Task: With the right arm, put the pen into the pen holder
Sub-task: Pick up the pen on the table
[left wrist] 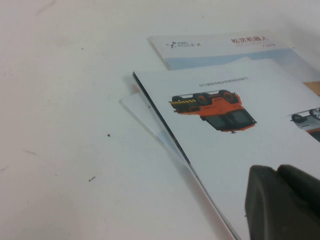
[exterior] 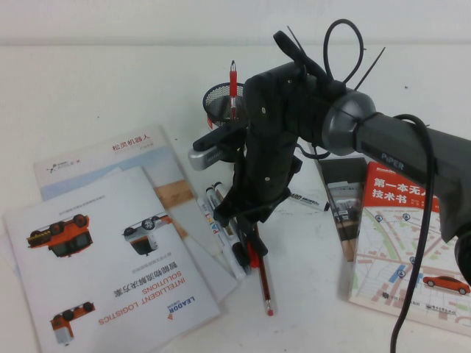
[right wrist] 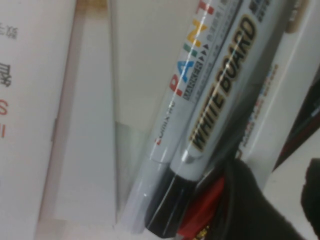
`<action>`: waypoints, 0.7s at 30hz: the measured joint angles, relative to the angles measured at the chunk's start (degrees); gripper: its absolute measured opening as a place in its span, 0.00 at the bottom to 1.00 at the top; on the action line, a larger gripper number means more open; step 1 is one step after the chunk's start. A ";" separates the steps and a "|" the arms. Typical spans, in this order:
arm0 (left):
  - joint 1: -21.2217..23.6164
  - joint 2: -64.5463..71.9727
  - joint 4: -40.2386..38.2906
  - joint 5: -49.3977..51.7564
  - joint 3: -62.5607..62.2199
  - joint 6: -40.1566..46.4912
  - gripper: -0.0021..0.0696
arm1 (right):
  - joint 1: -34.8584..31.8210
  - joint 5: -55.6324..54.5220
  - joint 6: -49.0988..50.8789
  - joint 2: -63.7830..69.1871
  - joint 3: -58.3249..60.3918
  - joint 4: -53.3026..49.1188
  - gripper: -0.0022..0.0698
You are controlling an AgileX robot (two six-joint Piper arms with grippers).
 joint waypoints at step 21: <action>0.00 0.00 0.00 0.00 0.00 0.00 0.03 | 3.34 0.08 -0.83 2.86 -1.79 -4.99 0.24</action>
